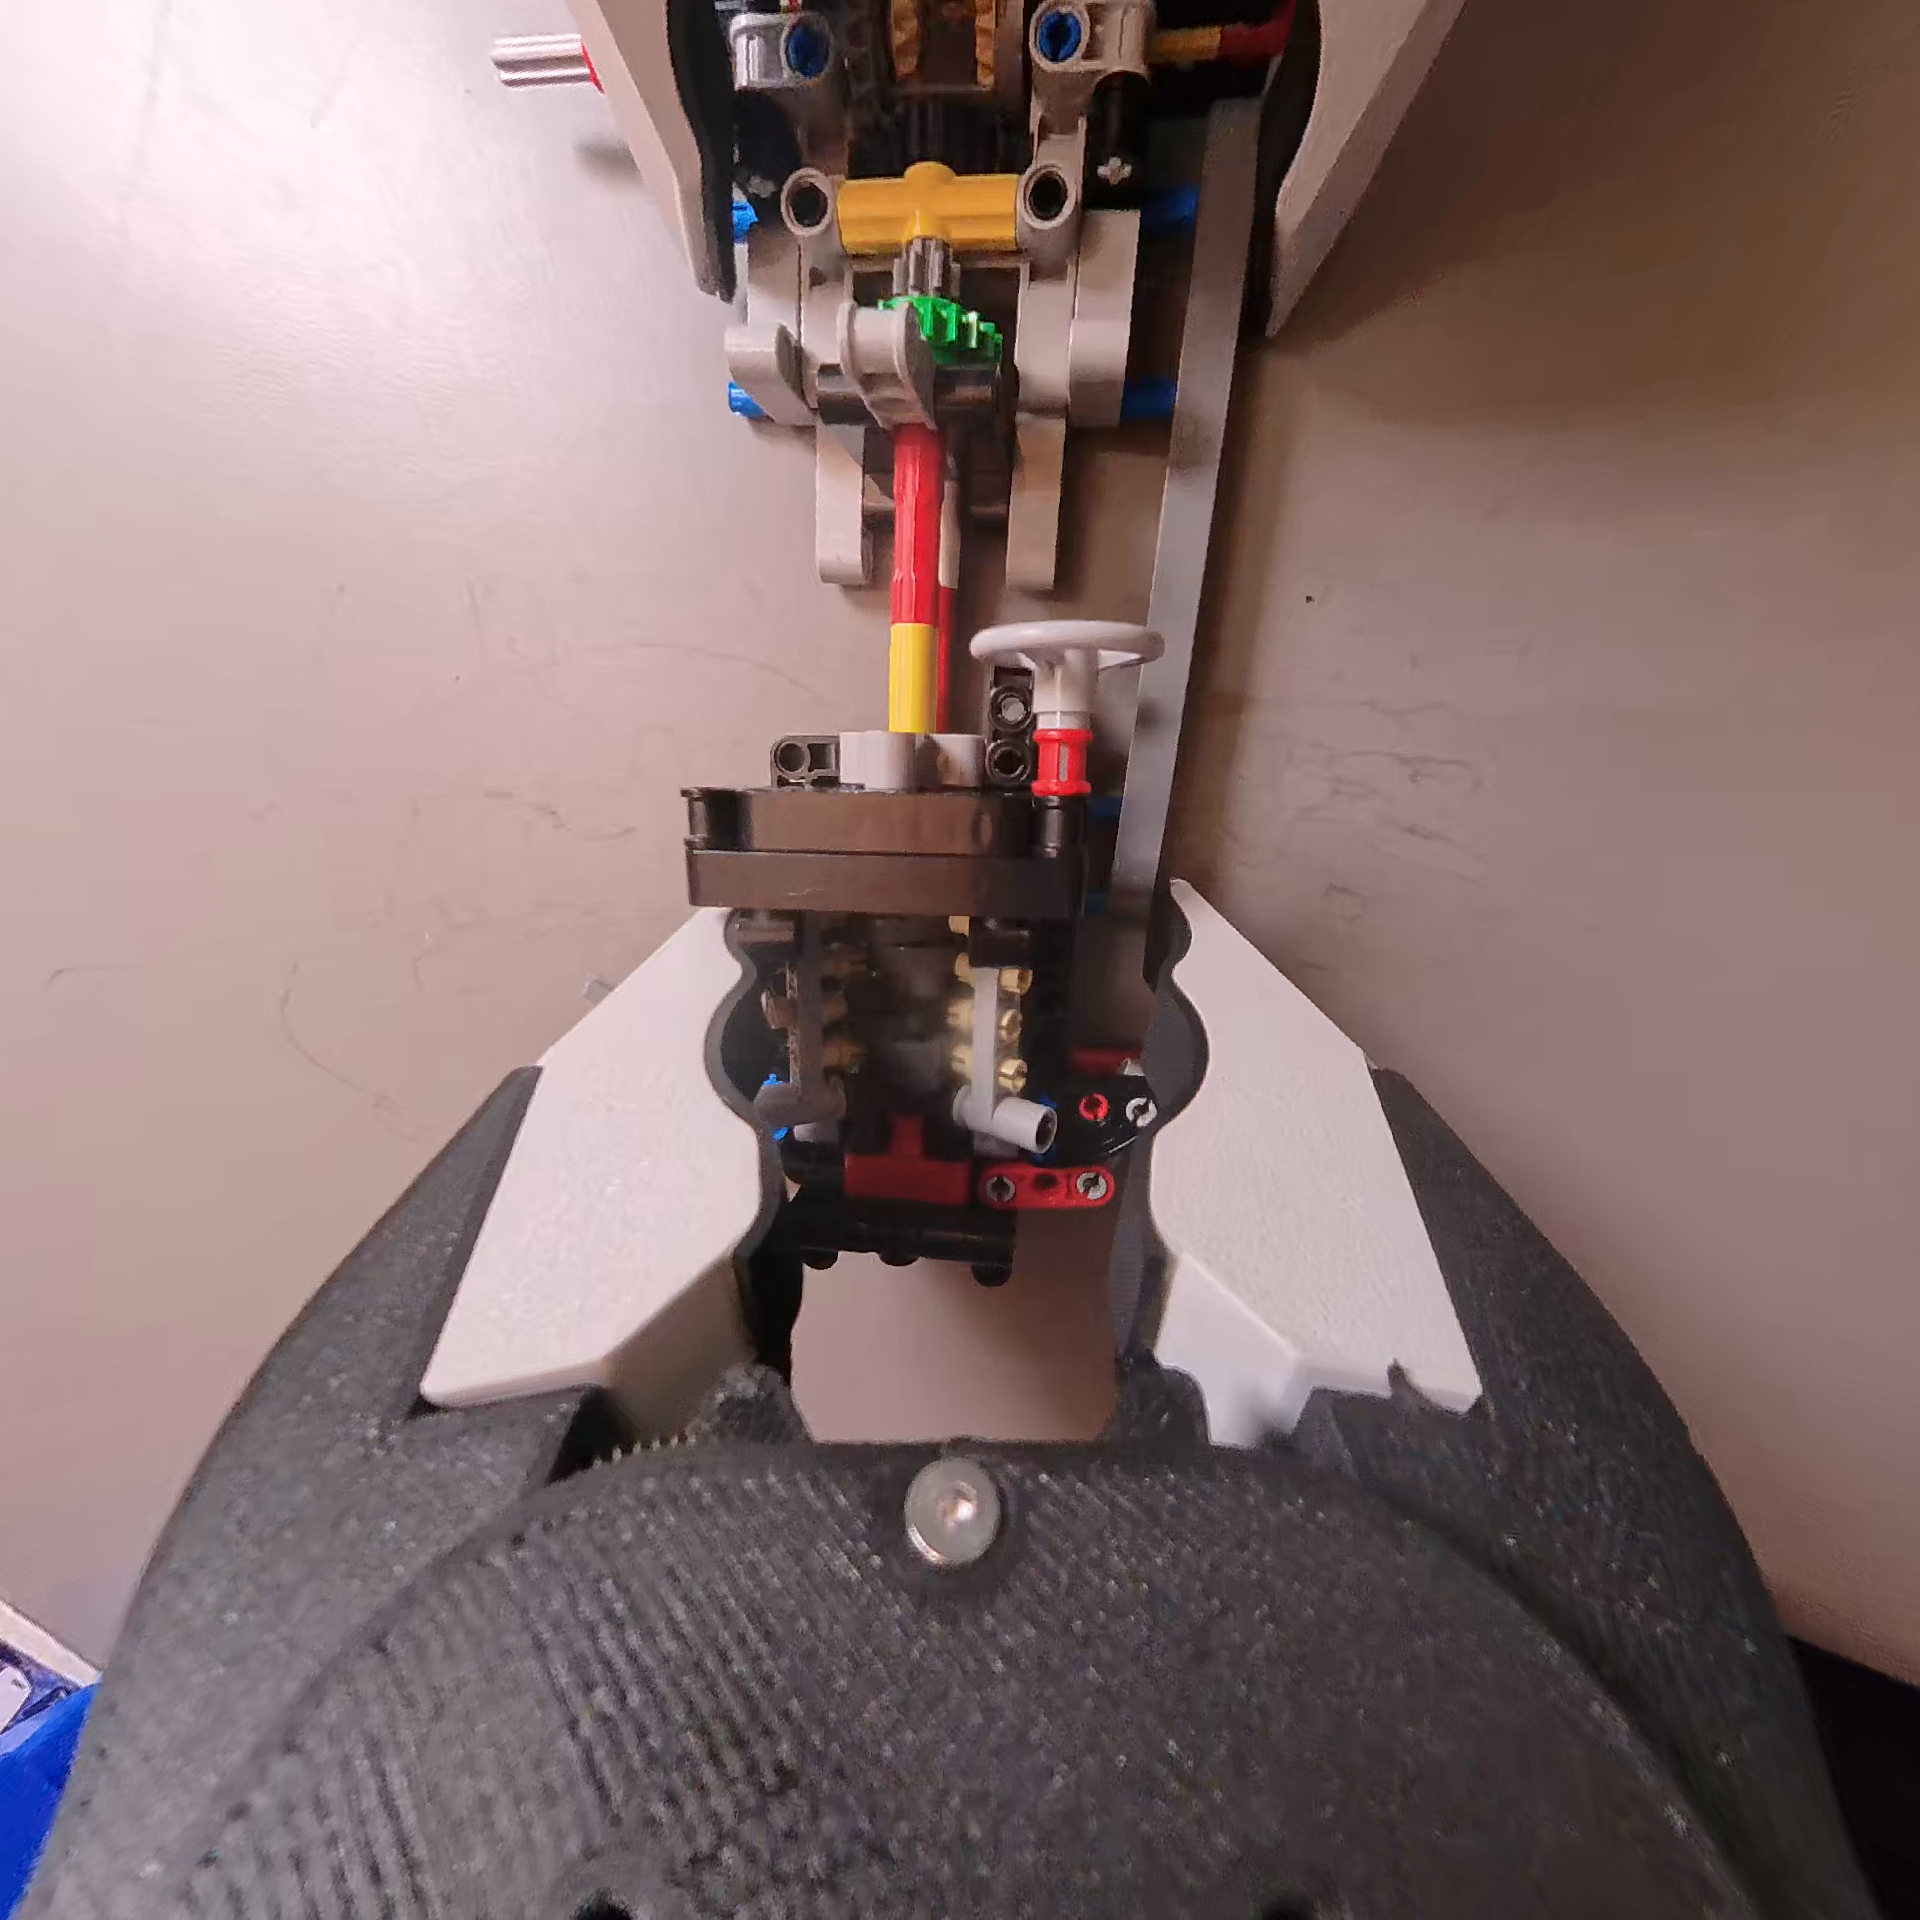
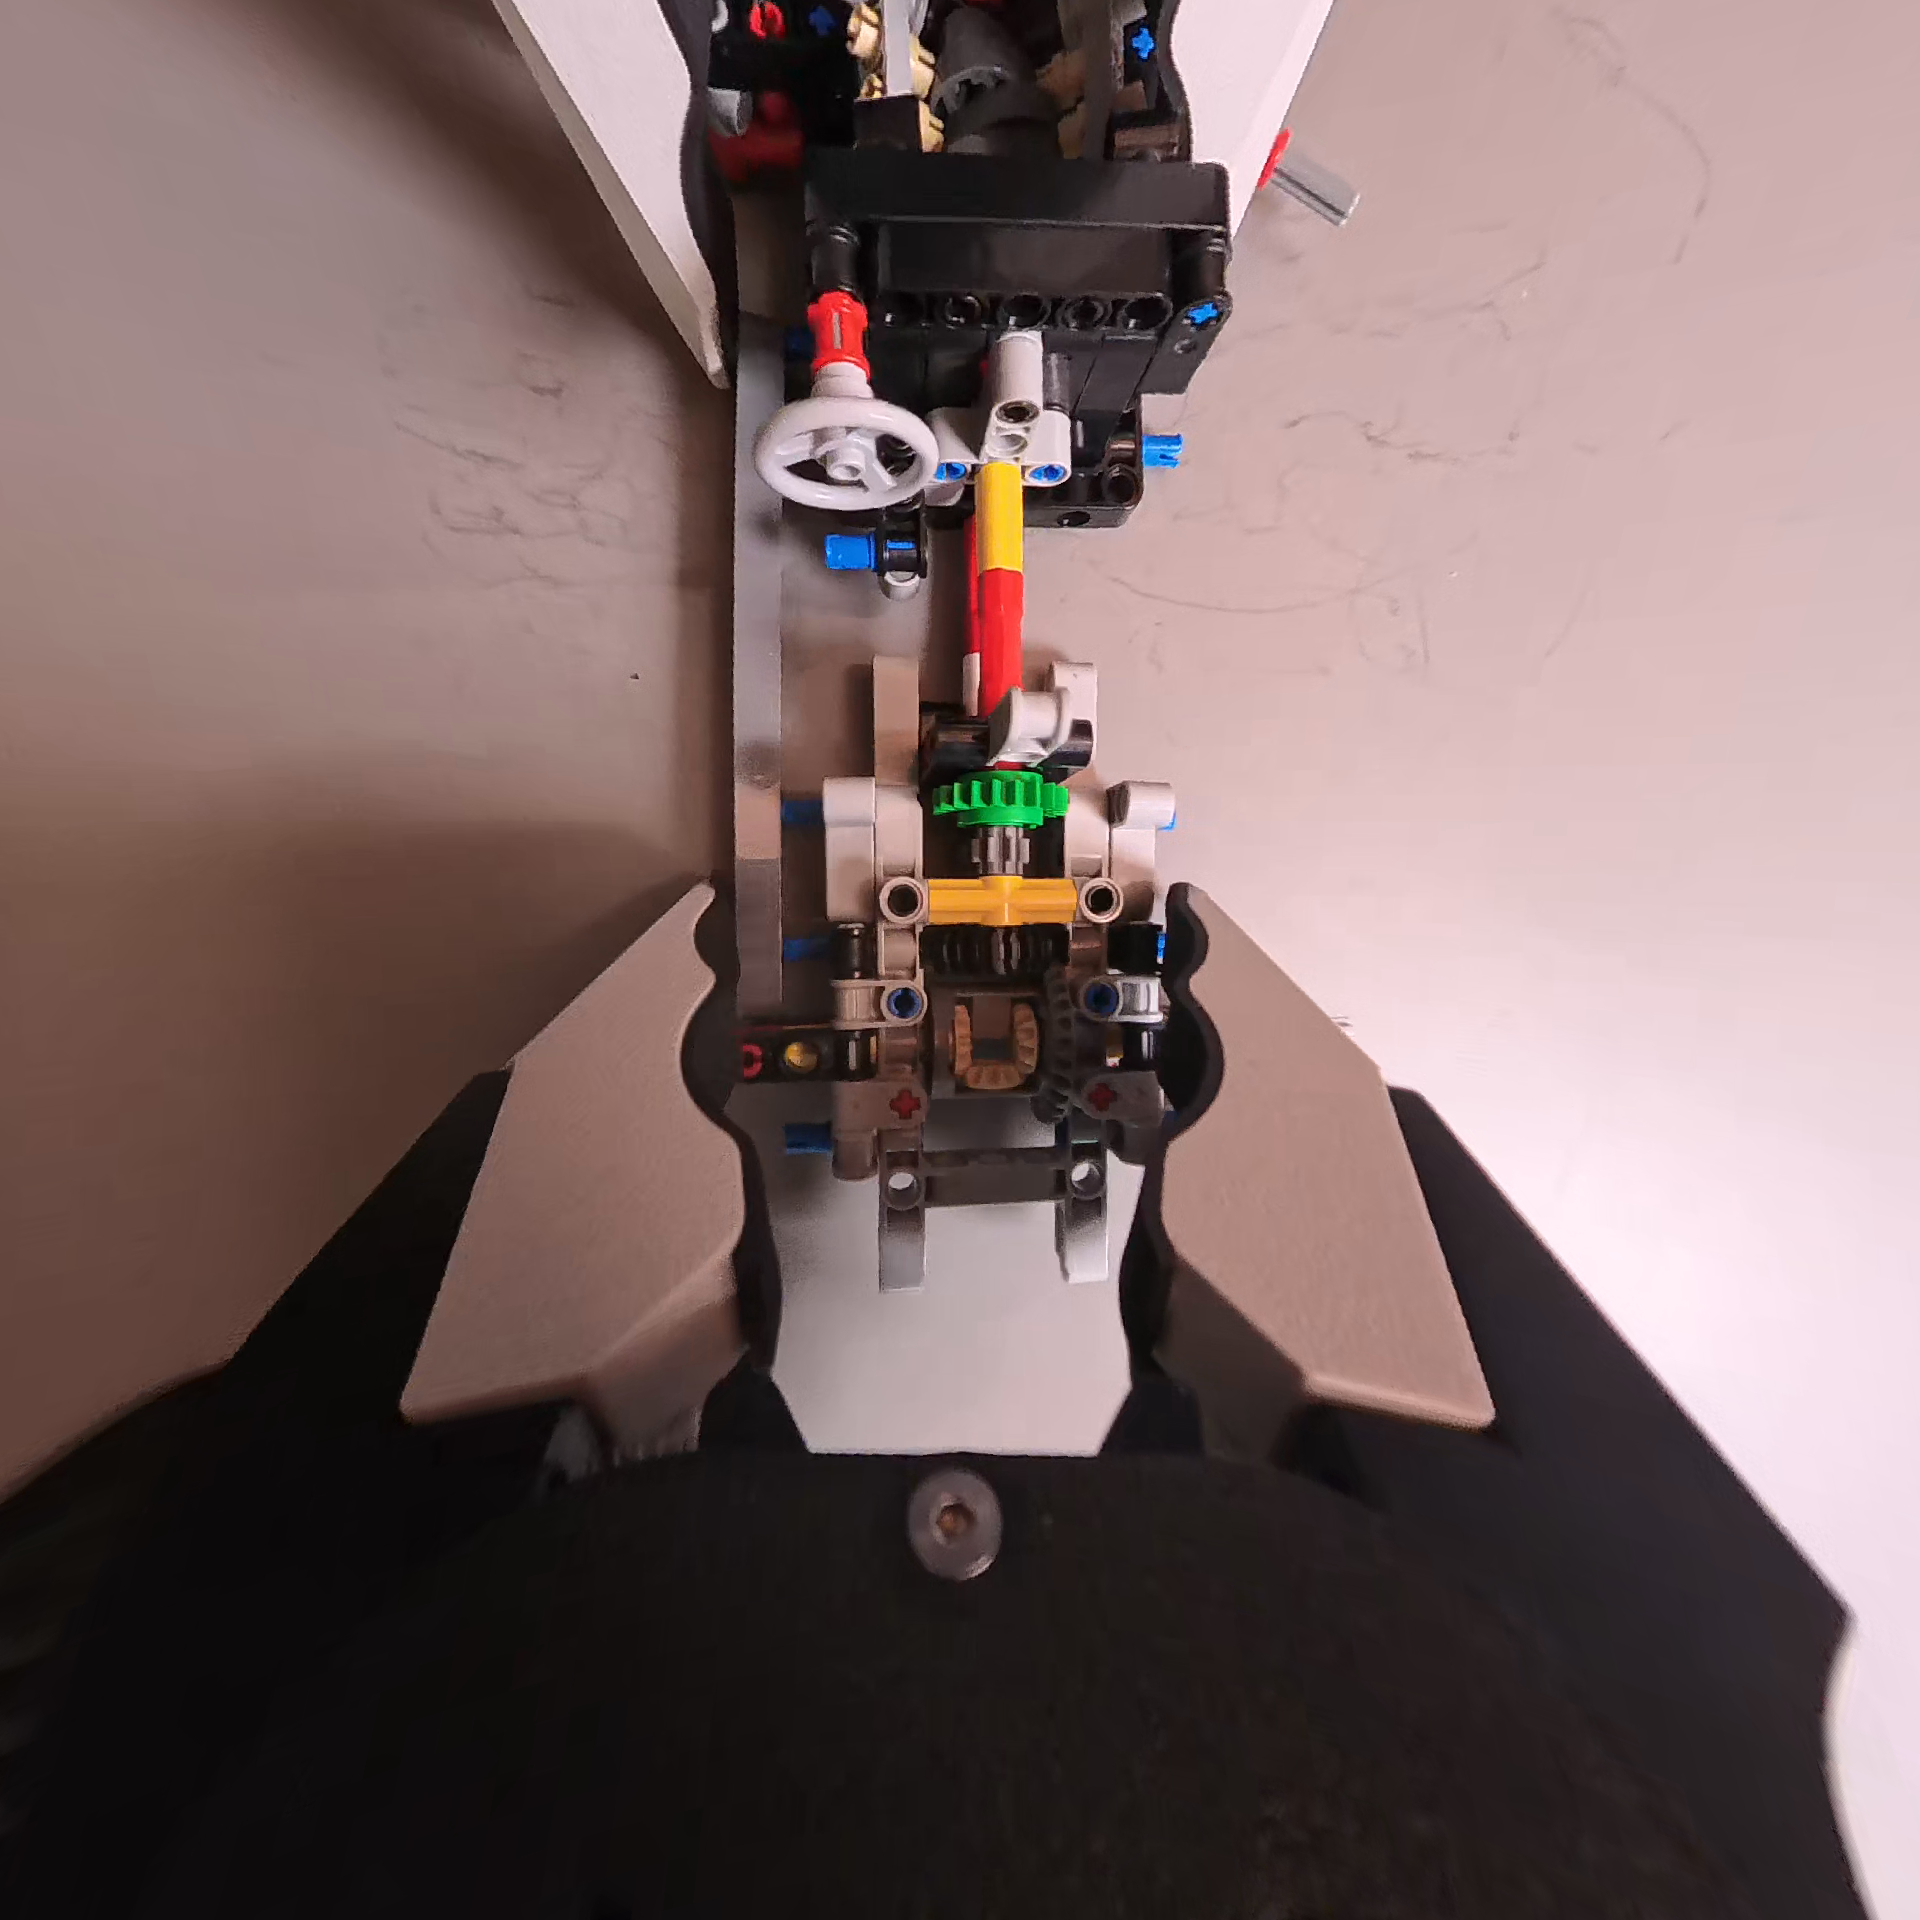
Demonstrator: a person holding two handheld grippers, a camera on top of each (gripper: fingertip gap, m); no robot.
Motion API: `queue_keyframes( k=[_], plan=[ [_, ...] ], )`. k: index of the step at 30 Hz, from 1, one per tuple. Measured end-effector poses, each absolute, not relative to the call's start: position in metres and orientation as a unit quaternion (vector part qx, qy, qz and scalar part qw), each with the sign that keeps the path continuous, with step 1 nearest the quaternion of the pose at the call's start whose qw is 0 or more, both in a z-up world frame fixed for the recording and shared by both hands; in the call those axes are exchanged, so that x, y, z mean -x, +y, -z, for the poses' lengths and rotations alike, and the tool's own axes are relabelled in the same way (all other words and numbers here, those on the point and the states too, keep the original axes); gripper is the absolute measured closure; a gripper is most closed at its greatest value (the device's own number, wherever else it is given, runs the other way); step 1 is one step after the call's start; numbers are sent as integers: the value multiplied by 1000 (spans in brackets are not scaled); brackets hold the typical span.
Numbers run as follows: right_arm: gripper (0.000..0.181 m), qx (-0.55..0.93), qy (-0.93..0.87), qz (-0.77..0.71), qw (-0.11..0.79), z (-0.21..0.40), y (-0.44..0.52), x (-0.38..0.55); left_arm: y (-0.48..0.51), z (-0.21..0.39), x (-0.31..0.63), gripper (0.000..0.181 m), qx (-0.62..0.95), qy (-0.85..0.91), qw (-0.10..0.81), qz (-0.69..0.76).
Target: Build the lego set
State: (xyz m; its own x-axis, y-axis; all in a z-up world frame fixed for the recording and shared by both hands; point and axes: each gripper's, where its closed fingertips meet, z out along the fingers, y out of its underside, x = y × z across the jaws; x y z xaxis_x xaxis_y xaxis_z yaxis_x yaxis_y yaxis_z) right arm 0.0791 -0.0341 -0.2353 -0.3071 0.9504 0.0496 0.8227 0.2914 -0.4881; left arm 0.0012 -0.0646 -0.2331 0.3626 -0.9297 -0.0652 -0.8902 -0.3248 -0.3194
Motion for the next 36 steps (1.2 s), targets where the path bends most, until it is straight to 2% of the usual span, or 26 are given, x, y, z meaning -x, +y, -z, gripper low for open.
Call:
queue_keyframes(
  k=[22, 36],
  plan=[
    [110, 535, -793, -202, 211, 232, -33, -76, -64, 232, -3, 109, 809, 559, 171, 61],
    [104, 549, -789, -189, 199, 232, -32, -77, -63, 233, -2, 106, 814, 551, 169, 74]
  ],
)
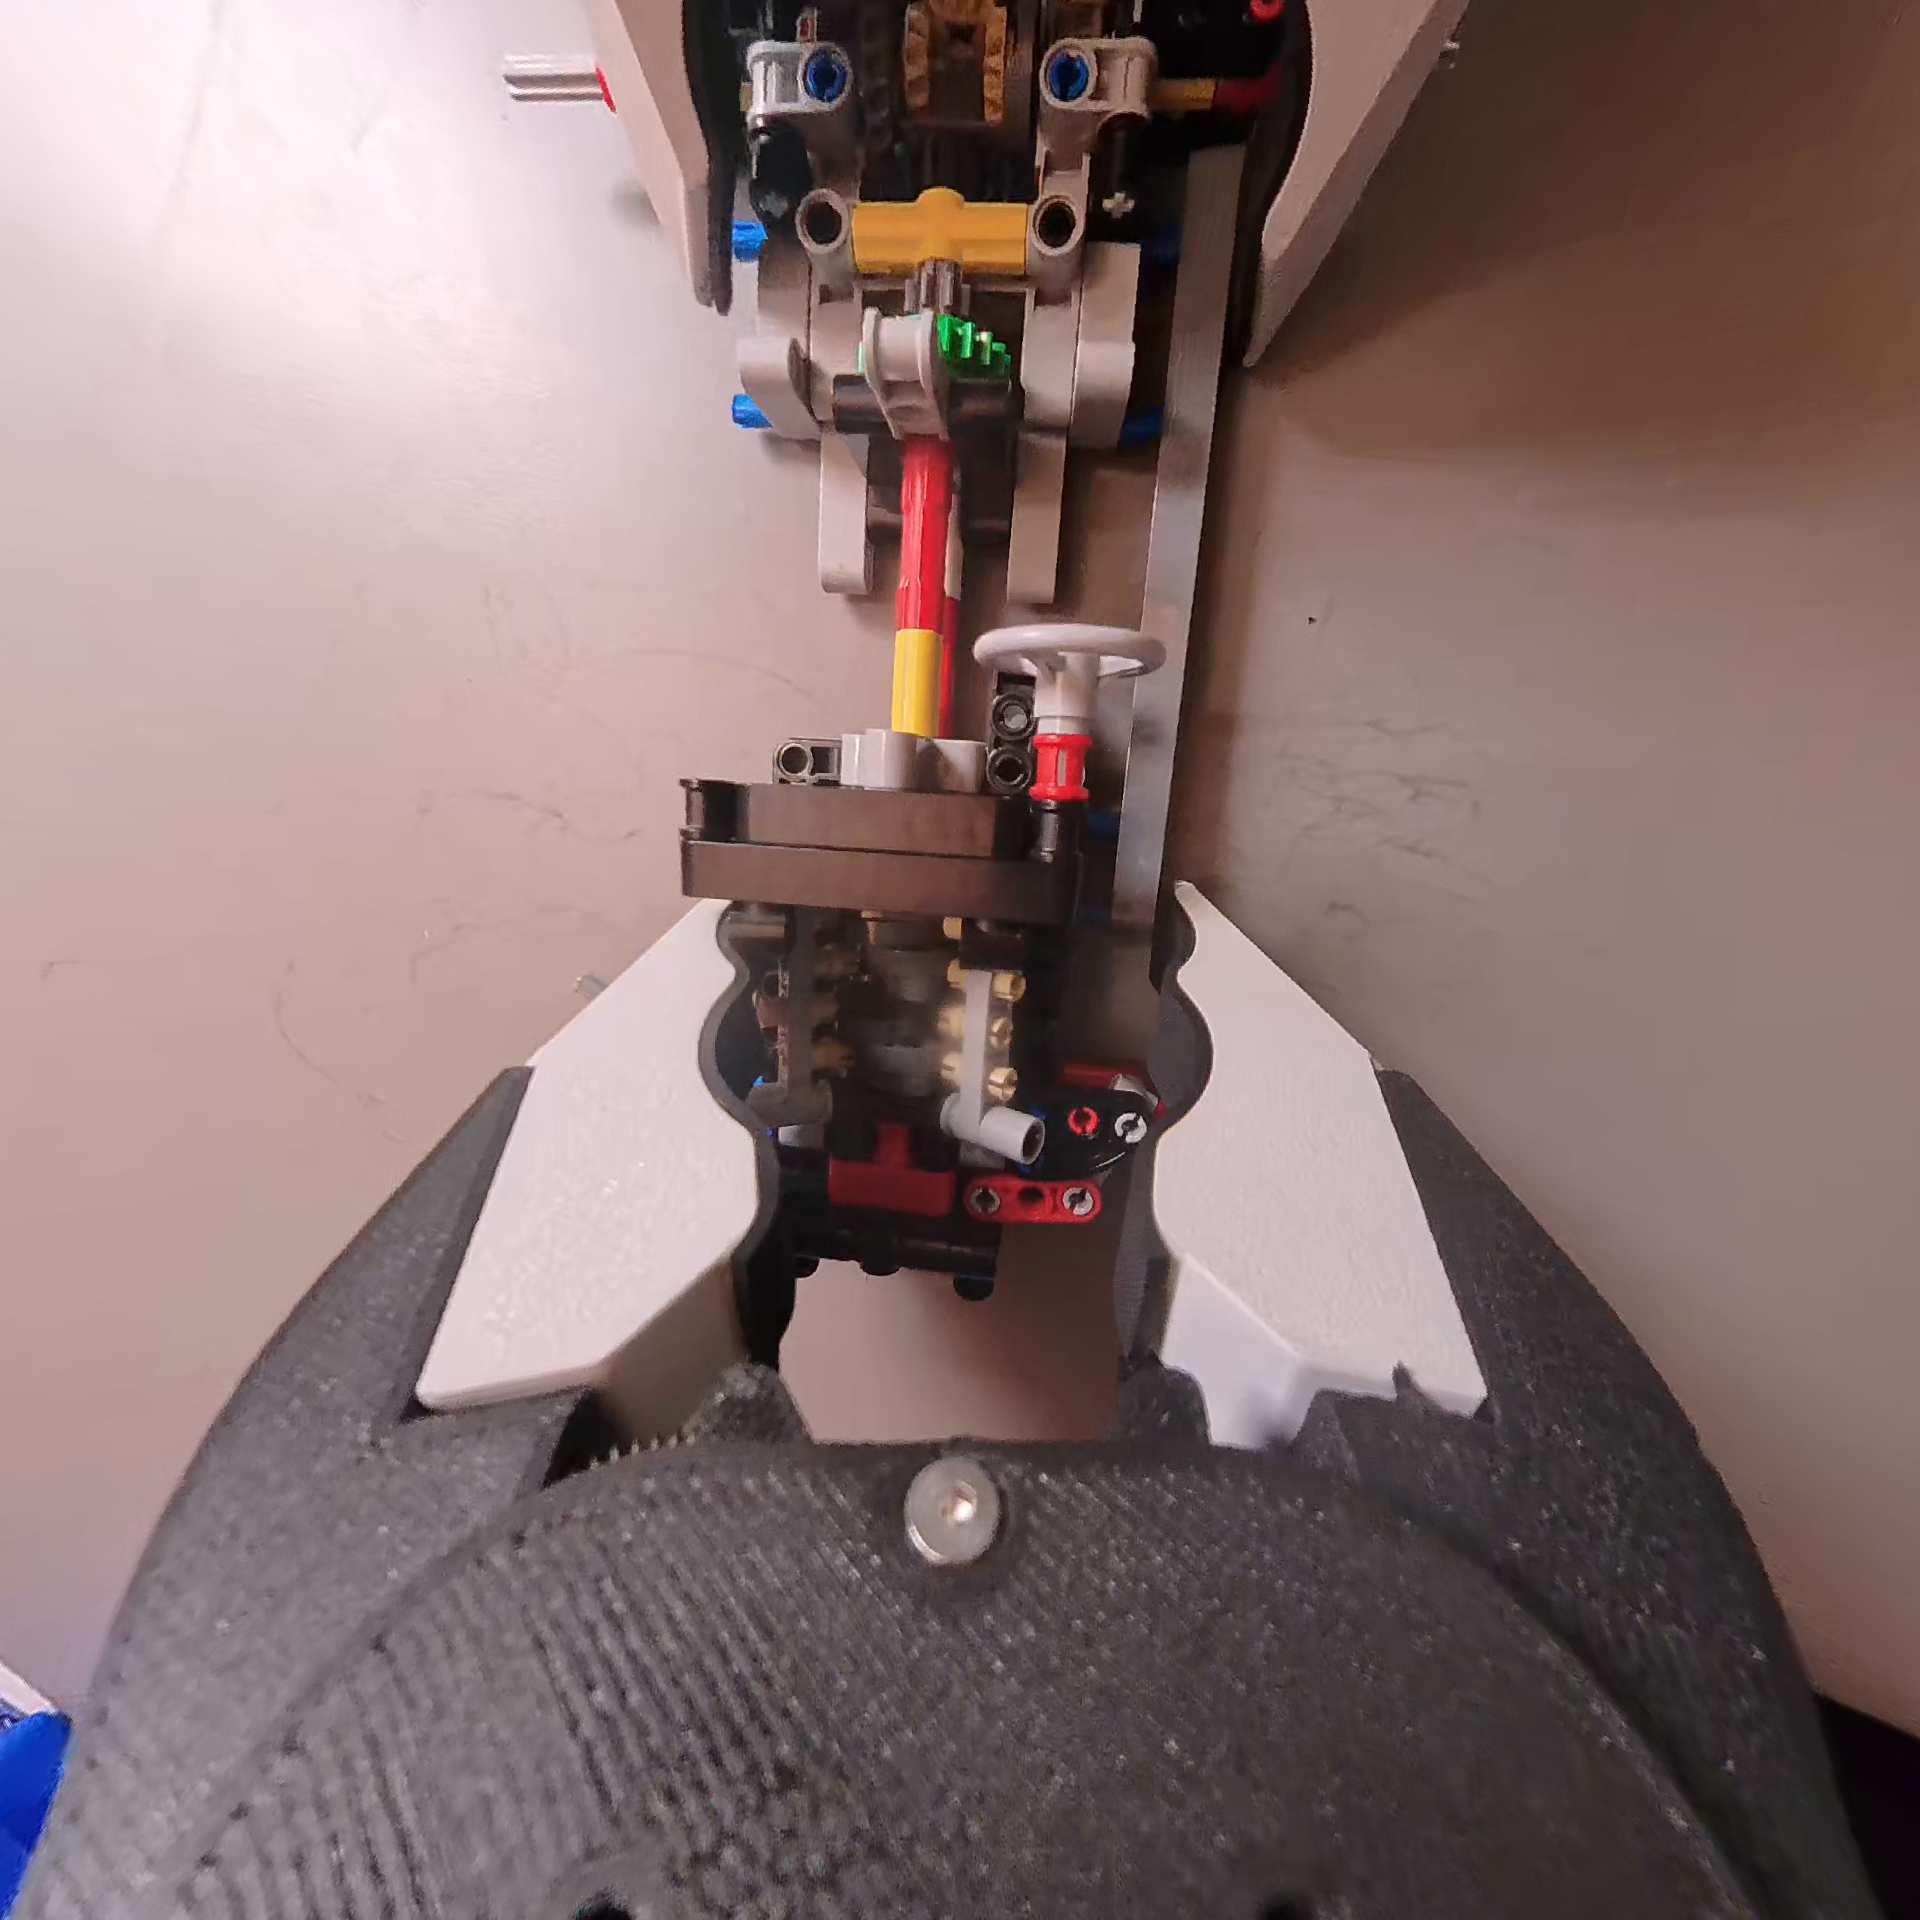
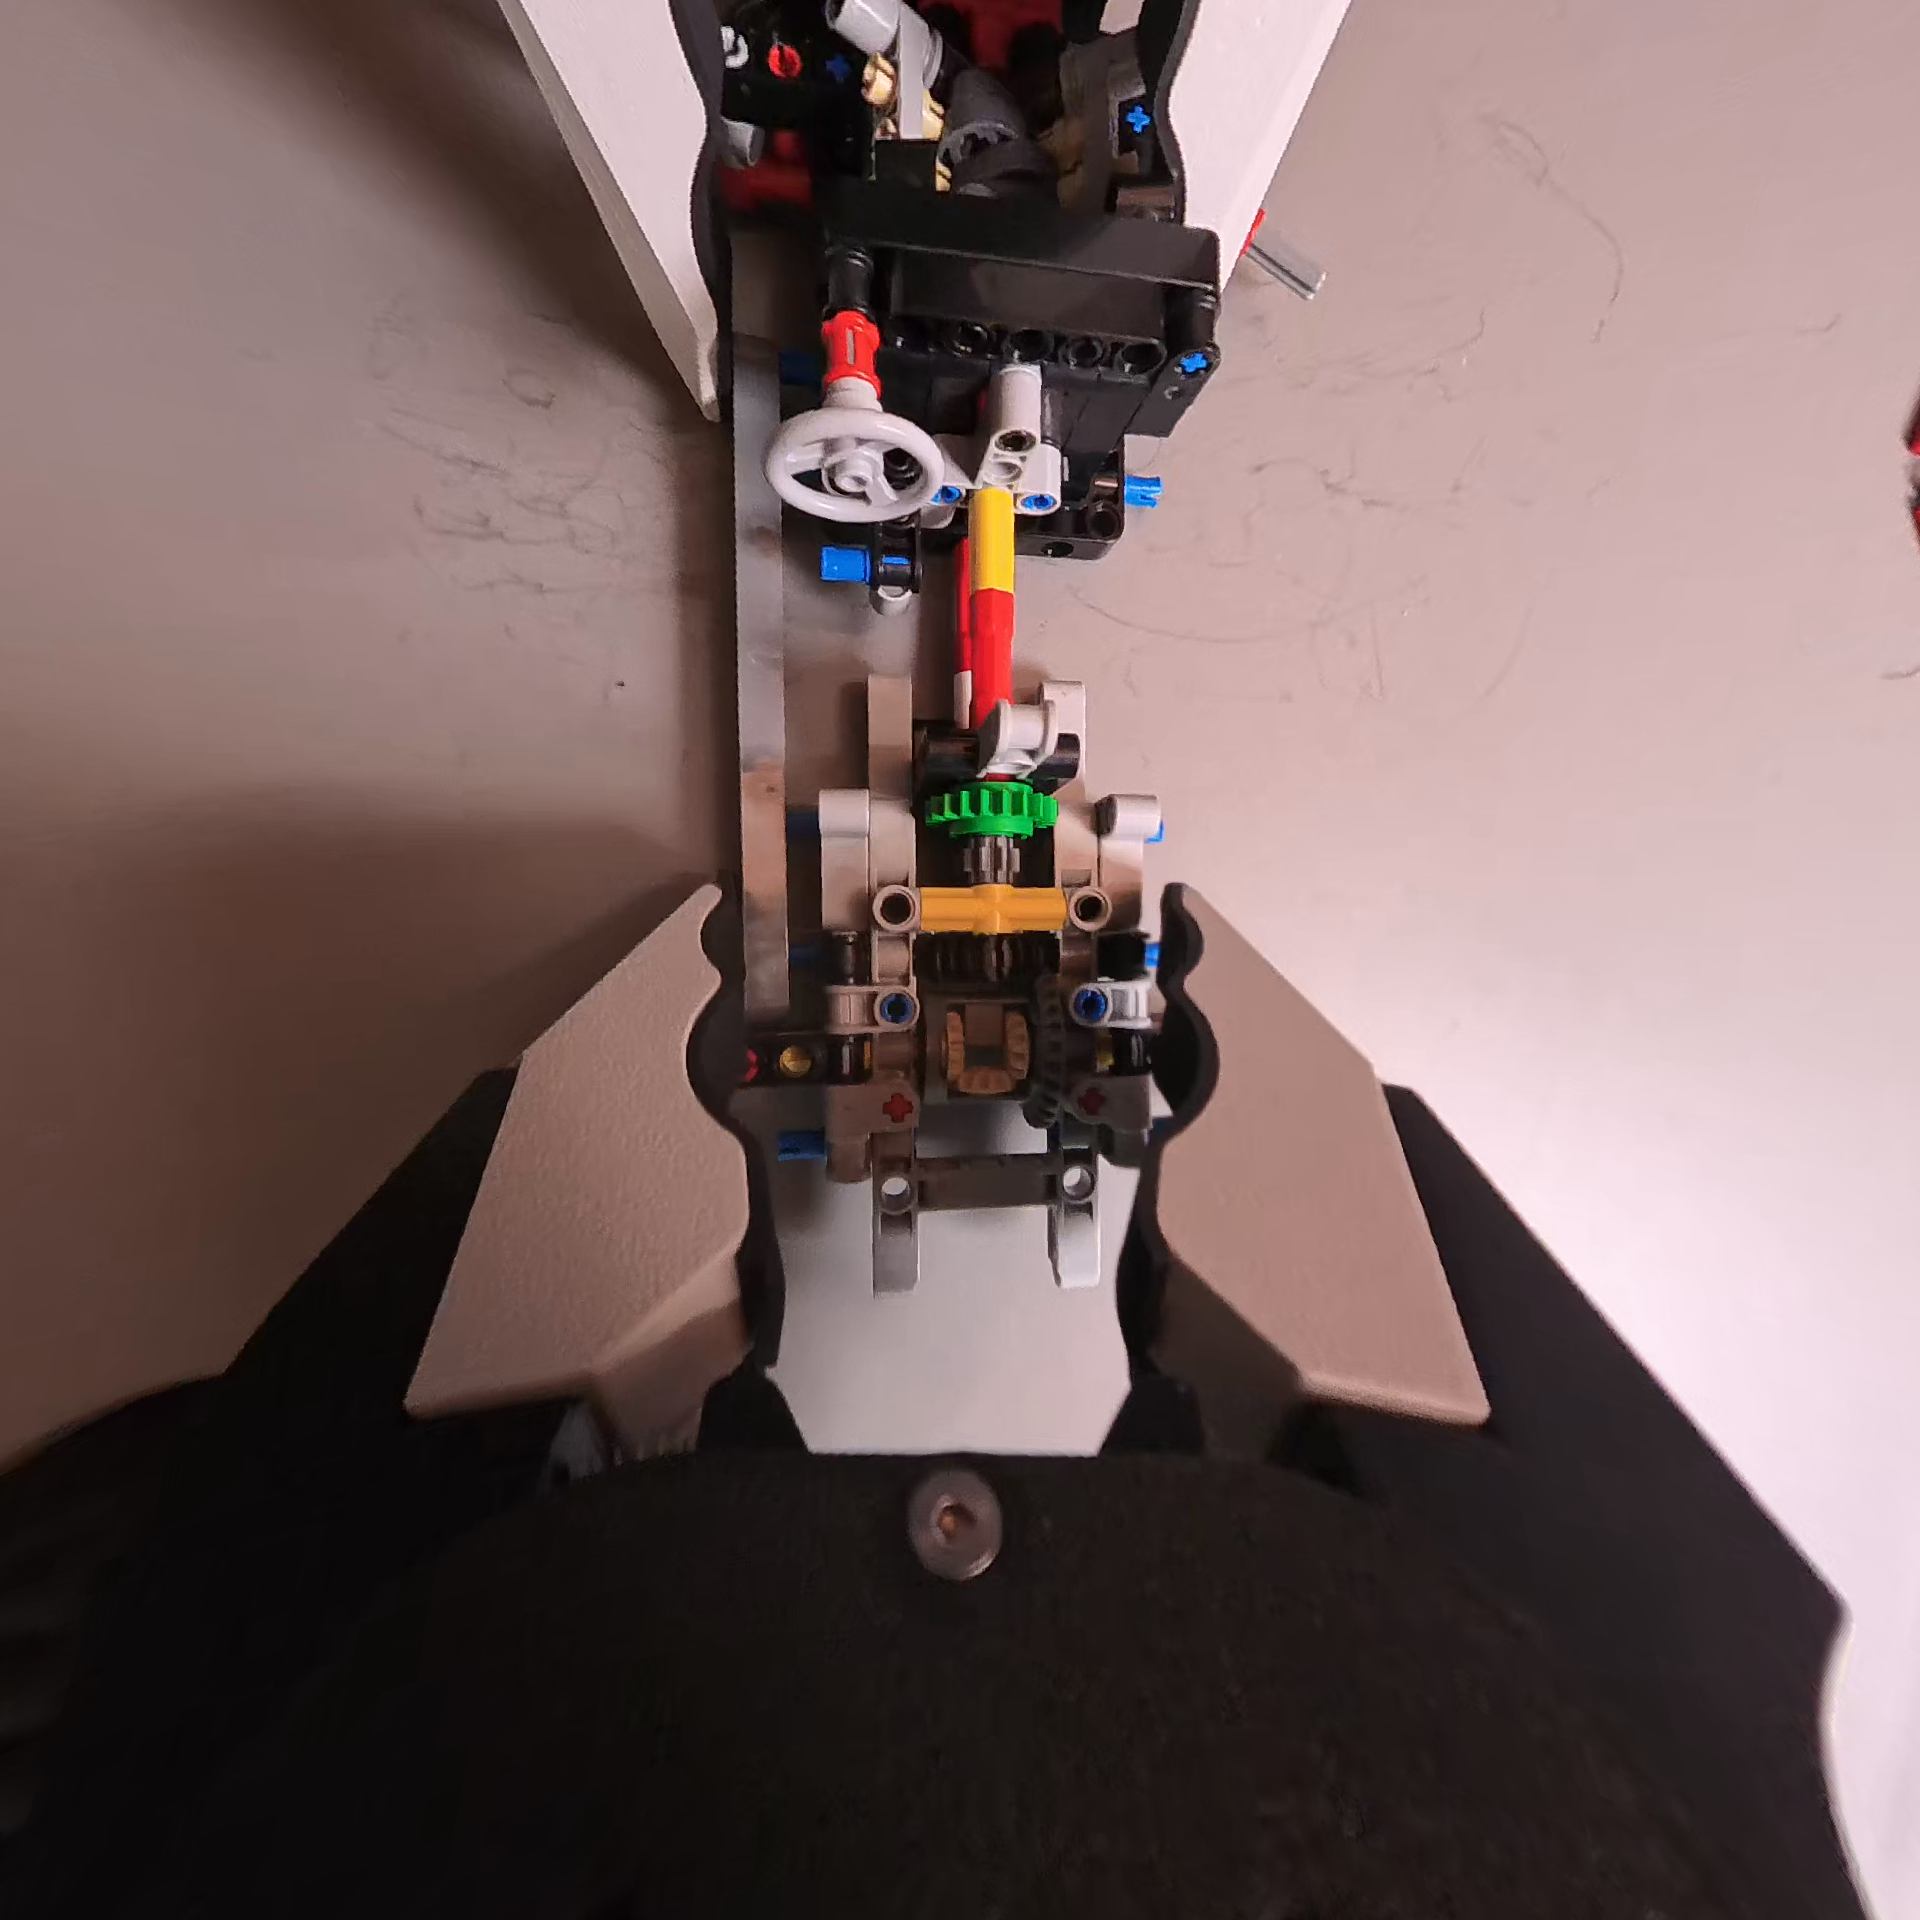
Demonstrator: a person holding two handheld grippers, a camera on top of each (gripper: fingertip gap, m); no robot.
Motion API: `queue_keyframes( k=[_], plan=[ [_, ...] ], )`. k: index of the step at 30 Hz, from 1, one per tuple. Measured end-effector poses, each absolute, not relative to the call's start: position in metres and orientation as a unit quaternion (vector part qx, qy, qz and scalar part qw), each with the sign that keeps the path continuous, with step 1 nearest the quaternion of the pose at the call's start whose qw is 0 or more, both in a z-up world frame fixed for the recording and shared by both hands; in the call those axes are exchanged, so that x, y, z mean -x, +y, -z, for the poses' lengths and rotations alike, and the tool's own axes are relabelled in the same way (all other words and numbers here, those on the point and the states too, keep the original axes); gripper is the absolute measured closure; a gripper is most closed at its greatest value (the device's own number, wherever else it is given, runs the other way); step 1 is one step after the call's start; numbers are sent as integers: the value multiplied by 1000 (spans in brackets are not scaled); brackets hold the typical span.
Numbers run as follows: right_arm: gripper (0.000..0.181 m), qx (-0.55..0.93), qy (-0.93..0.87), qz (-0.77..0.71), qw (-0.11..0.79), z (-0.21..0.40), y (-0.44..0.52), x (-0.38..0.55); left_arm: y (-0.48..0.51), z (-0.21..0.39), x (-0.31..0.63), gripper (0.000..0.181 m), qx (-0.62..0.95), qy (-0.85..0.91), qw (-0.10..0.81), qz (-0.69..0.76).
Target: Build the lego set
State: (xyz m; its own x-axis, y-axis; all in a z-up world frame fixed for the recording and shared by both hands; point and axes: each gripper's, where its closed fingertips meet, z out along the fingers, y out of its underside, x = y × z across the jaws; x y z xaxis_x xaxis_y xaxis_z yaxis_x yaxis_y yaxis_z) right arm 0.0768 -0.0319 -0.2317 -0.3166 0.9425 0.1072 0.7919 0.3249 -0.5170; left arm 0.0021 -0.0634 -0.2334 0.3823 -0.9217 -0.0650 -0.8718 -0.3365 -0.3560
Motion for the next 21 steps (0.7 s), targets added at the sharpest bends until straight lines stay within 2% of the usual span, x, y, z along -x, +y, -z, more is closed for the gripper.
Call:
queue_keyframes(
  k=[9, 16, 21],
  plan=[
    [104, 564, -786, -194, 162, 235, -30, -81, -63, 235, -2, 105, 815, 551, 163, 76],
    [105, 563, -787, -193, 164, 235, -30, -81, -63, 229, -5, 102, 817, 531, 189, 123],
    [105, 561, -788, -193, 162, 235, -30, -81, -59, 233, -1, 103, 813, 542, 186, 101]
  ],
)
